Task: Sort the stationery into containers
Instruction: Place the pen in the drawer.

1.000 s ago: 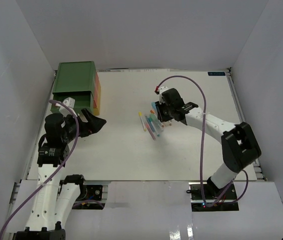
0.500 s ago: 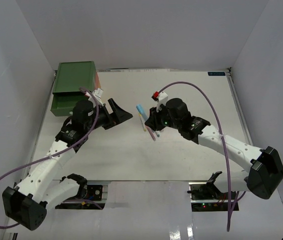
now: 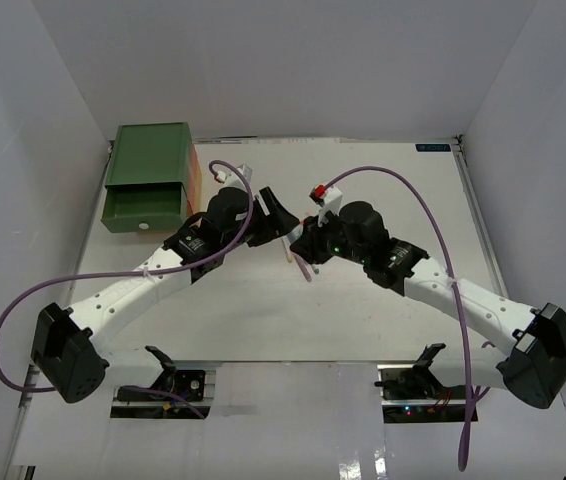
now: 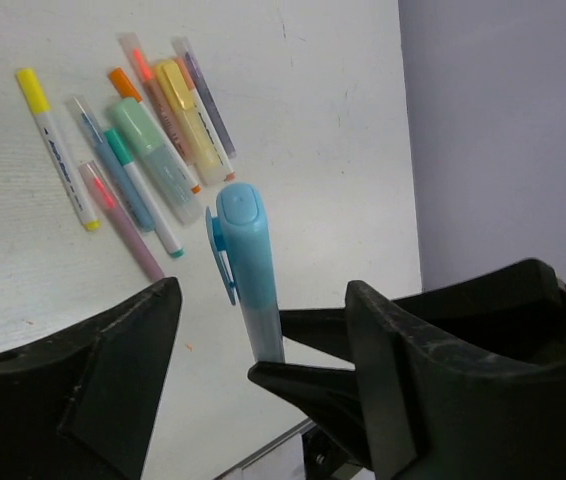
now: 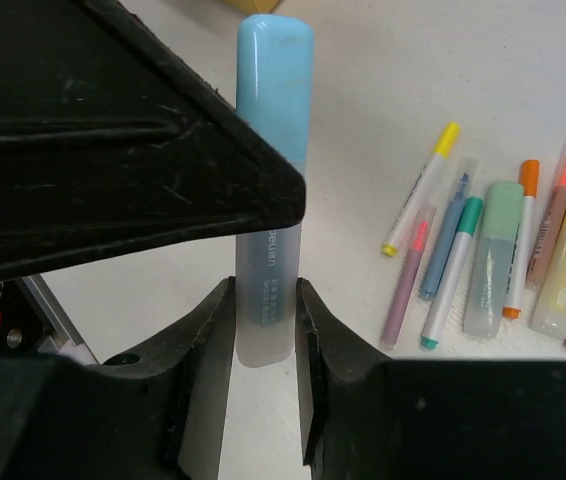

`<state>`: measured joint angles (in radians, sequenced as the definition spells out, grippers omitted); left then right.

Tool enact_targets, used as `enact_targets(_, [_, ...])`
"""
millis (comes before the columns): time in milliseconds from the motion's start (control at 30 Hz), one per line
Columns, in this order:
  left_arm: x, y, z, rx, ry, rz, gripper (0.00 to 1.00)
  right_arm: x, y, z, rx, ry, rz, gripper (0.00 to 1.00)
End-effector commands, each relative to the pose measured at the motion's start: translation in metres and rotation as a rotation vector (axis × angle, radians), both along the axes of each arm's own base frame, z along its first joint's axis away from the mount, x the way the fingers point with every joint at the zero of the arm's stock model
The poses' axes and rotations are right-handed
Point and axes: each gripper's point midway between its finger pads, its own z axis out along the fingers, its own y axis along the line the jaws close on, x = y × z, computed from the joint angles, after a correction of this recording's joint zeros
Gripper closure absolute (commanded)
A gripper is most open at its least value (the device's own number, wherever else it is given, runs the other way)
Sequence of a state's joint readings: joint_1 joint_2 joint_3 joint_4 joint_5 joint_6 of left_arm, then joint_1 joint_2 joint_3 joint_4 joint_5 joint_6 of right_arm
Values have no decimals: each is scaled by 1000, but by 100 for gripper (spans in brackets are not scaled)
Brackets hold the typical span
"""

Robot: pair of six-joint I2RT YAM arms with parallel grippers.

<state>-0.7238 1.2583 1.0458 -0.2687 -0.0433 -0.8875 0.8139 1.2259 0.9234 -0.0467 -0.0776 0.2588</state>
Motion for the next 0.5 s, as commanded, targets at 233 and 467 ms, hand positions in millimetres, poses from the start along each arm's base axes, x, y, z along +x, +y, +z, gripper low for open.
enact_targets(233, [6,-20,14,-13,-37,41,55,1,-3,25,96,-68,-36,88])
enact_targets(467, [0,-30,8,-11,-29,25,77,0,-3,22,118,-49,-48,84])
